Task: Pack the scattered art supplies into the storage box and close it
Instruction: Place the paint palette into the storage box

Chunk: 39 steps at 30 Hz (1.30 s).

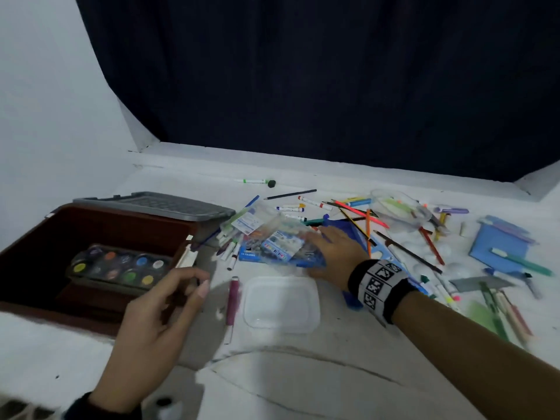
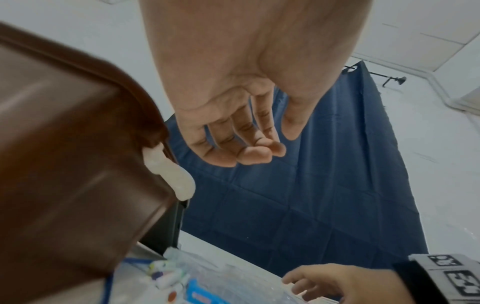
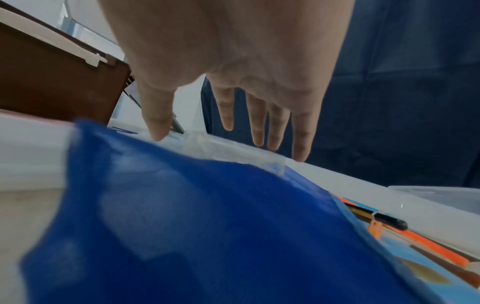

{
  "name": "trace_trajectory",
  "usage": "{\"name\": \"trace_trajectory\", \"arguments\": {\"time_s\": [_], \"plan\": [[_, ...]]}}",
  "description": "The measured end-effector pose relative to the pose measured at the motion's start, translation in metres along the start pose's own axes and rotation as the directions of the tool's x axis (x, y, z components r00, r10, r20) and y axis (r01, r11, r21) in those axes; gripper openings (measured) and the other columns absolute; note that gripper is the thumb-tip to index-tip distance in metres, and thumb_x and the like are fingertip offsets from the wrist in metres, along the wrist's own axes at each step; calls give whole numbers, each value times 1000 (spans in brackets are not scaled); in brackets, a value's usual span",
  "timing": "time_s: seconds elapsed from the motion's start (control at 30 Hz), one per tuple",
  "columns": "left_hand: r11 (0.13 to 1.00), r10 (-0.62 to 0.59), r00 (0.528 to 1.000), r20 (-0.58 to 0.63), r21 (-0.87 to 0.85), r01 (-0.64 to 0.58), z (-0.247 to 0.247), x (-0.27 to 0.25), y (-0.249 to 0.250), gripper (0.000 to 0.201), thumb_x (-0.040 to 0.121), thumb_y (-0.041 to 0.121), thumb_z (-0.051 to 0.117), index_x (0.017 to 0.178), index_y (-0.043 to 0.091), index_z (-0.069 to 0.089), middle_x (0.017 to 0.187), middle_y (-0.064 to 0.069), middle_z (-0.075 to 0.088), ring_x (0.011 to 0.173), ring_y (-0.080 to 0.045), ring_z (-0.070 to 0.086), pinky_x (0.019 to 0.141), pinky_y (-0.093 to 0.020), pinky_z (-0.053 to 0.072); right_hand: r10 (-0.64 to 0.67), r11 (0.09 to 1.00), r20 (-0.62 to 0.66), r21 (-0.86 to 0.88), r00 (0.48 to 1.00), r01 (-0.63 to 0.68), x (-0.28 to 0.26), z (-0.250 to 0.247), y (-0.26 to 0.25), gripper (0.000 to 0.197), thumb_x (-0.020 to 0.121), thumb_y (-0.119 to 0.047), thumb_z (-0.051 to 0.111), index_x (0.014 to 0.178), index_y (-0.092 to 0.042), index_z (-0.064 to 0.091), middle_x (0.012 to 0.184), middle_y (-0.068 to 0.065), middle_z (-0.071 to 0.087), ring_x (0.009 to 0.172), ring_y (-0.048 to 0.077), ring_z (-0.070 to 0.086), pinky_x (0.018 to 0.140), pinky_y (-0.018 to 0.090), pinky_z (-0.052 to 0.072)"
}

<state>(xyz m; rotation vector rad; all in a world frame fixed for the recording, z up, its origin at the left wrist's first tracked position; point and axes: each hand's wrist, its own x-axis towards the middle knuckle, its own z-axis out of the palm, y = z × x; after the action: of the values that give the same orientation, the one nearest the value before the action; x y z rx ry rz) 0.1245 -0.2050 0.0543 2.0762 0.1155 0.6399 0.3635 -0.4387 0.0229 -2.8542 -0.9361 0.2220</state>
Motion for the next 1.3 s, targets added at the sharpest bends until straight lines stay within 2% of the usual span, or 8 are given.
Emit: {"name": "trace_trajectory", "arguments": {"time_s": [0.17, 0.33, 0.53, 0.63, 0.87, 0.97, 1.17, 1.3], "plan": [[997, -74, 996, 50, -18, 75, 43, -3, 9, 16, 95, 32, 61, 106, 22, 68, 74, 2, 62, 71, -18, 61, 70, -30, 51, -16, 1000, 63, 25, 998, 14, 4, 0, 17, 75, 89, -42, 60, 151, -37, 19, 136, 9, 42, 126, 32, 43, 97, 41, 44], [980, -118, 960, 253, 188, 71, 83, 36, -15, 22, 94, 48, 54, 101, 32, 67, 88, 12, 67, 80, -8, 63, 75, -32, 53, 73, 950, -4, 304, 997, -68, -6, -3, 37, 72, 87, -50, 63, 147, -29, 29, 133, 7, 43, 121, 29, 48, 98, 35, 42], [799, -270, 840, 471, 596, -77, 123, 102, -34, 26, 98, 33, 51, 123, 29, 57, 120, 2, 66, 106, -21, 62, 88, -34, 50, 87, 819, -28, 572, 996, -56, -50, -10, 51, 65, 79, -59, 67, 135, -37, 41, 120, -6, 51, 105, 13, 54, 91, 33, 48], [746, -311, 824, 474, 659, -98, 132, 119, -33, 21, 99, 32, 48, 118, 27, 54, 117, 1, 67, 105, -24, 63, 84, -33, 50, 58, 737, 4, 675, 998, -46, -68, -7, 48, 63, 72, -68, 66, 126, -44, 45, 118, -15, 55, 104, 7, 58, 91, 34, 53], [879, -191, 846, 497, 470, -78, 139, 132, -38, 12, 91, 24, 59, 103, 23, 62, 95, 7, 68, 89, -18, 63, 75, -31, 48, 98, 658, 25, 748, 995, -83, -76, 2, 43, 70, 65, -79, 64, 124, -47, 46, 117, -19, 58, 104, 4, 61, 92, 34, 54], [895, -130, 829, 544, 425, -139, 147, 146, -39, 19, 87, 18, 62, 106, 24, 63, 107, 3, 68, 98, -20, 64, 83, -33, 50, 133, 673, 80, 725, 988, -149, -80, -7, 46, 60, 79, -58, 65, 130, -38, 43, 112, -24, 49, 105, 6, 58, 90, 31, 55], [741, -263, 693, 671, 600, -300, 168, 172, -35, 60, 86, 41, 66, 141, 34, 44, 133, 4, 52, 124, -22, 50, 104, -46, 38, 188, 721, 83, 665, 979, -195, -93, -12, 65, 74, 64, -74, 63, 129, -47, 40, 121, -18, 49, 100, 8, 59, 84, 36, 56], [626, -326, 636, 699, 664, -408, 178, 183, -38, 79, 77, 56, 72, 145, 37, 37, 137, 0, 45, 126, -26, 45, 106, -52, 33, 192, 783, 49, 594, 980, -183, -104, -15, 72, 79, 62, -75, 68, 130, -50, 37, 122, -15, 50, 99, 7, 60, 83, 36, 56]]}}
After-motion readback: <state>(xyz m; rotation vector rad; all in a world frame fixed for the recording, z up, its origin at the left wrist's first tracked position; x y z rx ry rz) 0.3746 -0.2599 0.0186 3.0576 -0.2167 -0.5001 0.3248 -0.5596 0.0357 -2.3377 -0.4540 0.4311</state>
